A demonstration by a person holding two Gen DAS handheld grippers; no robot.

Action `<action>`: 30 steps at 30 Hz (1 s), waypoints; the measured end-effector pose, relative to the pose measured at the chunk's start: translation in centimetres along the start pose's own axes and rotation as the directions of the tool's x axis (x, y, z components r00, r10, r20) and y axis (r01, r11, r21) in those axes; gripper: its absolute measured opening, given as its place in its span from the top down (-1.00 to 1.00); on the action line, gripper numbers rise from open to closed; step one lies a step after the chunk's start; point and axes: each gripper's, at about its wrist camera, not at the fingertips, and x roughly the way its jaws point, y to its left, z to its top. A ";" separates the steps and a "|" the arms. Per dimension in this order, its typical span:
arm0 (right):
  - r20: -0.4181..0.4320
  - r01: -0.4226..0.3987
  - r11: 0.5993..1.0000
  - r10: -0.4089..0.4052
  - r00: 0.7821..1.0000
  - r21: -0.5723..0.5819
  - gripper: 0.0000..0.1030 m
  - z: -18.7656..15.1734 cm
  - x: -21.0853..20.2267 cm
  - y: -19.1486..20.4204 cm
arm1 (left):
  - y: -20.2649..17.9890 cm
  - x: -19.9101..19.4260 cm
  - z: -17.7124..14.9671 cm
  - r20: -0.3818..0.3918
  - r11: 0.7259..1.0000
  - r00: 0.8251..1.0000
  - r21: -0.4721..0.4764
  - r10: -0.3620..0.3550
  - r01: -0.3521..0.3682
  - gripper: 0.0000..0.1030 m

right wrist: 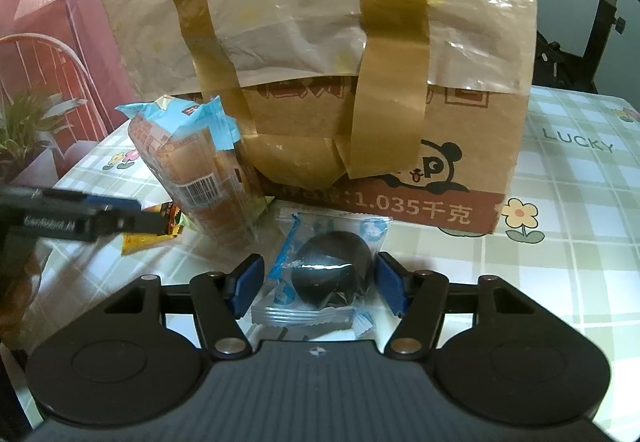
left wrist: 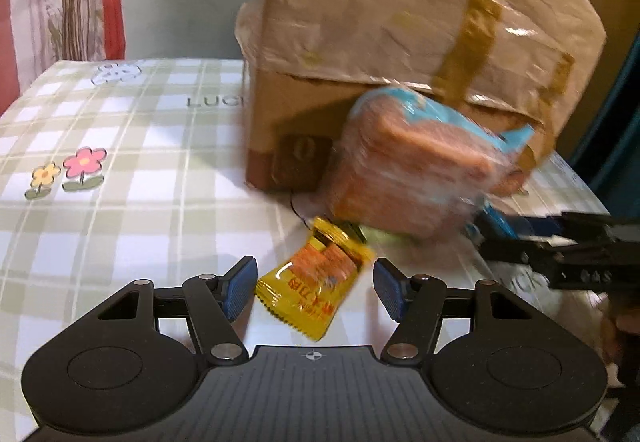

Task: Organize snacks
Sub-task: 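Close the left tool on the yellow snack packet while the right tool closes on the black round snack, then carry both snacks over the box and open both tools to drop them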

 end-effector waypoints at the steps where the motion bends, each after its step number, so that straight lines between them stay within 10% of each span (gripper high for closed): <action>1: 0.000 0.000 1.000 0.000 1.000 0.001 -0.24 0.0 0.1 0.2 | -0.2 -0.2 -0.2 -0.012 1.000 1.000 0.006 -0.008 0.008 -0.28; 8: 0.004 0.002 1.000 -0.002 1.000 0.006 -0.24 -0.3 0.0 0.2 | -2.3 -0.3 -0.9 -0.027 0.977 0.997 0.201 0.076 -0.070 -0.28; 15: 0.000 0.009 1.000 -0.009 1.000 -0.010 -0.24 -0.4 0.1 0.4 | -2.2 1.0 -0.2 -0.002 0.976 0.994 0.189 0.106 -0.104 -0.09; 17: 0.000 0.011 1.000 -0.011 1.000 -0.014 -0.24 -0.4 0.1 0.4 | -2.3 0.8 -0.4 0.014 0.979 0.993 0.171 0.114 -0.115 0.32; 30: 0.004 -0.038 0.999 0.038 0.999 0.010 -0.03 -0.7 -0.9 -0.2 | -2.5 -3.5 -1.6 0.091 0.991 0.987 0.028 0.130 -0.133 0.36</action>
